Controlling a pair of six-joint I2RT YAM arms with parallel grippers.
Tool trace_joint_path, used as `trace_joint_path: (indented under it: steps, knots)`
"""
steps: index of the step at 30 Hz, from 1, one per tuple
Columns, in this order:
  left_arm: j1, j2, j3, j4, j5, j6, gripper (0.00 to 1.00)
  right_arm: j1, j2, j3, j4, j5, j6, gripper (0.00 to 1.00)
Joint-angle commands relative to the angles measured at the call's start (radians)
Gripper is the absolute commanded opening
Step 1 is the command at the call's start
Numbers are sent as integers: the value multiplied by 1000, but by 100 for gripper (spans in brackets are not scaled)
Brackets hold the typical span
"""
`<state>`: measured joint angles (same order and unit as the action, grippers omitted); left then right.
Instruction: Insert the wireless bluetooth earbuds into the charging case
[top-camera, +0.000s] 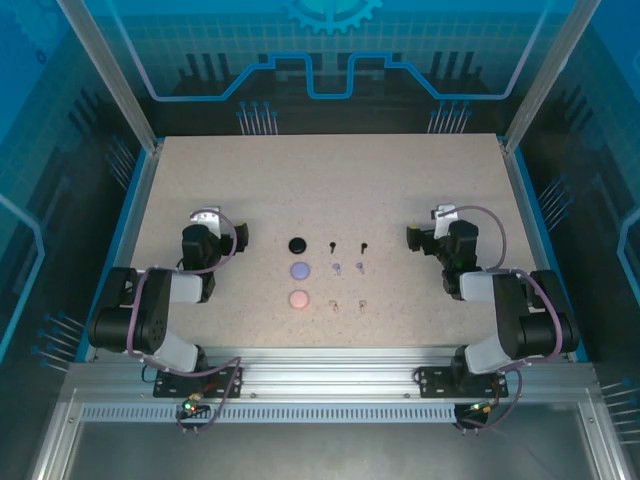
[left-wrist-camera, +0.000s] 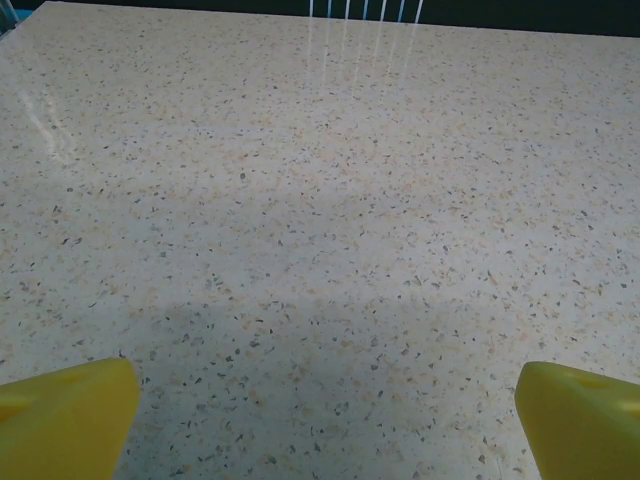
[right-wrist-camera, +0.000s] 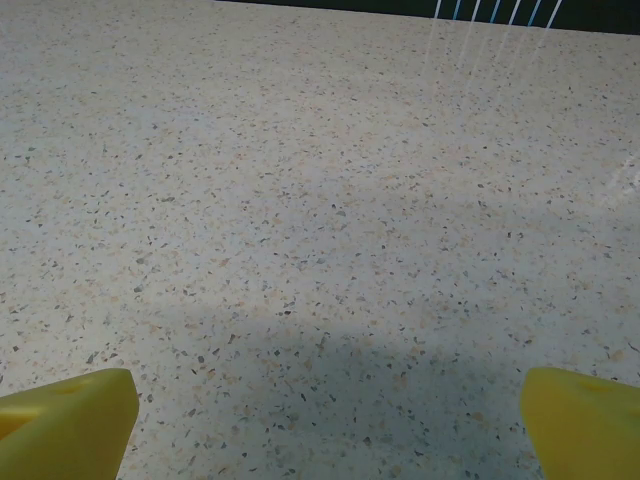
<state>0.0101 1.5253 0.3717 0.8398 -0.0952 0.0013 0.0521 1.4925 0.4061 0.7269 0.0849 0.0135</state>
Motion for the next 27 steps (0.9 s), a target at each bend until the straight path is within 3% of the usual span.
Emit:
trace_joint_path:
  steps: [1,23,27]
  knots:
    - [-9,15,22,35,24,-6,99,8,12,24,32,-13,-14,100]
    - [-10,13,21,38,29,-5,99,2,9,22,36,-19,-12,100]
    - [-10,-70,71,-123,-13,-19,99,8,-127,126,-253,65,22,100]
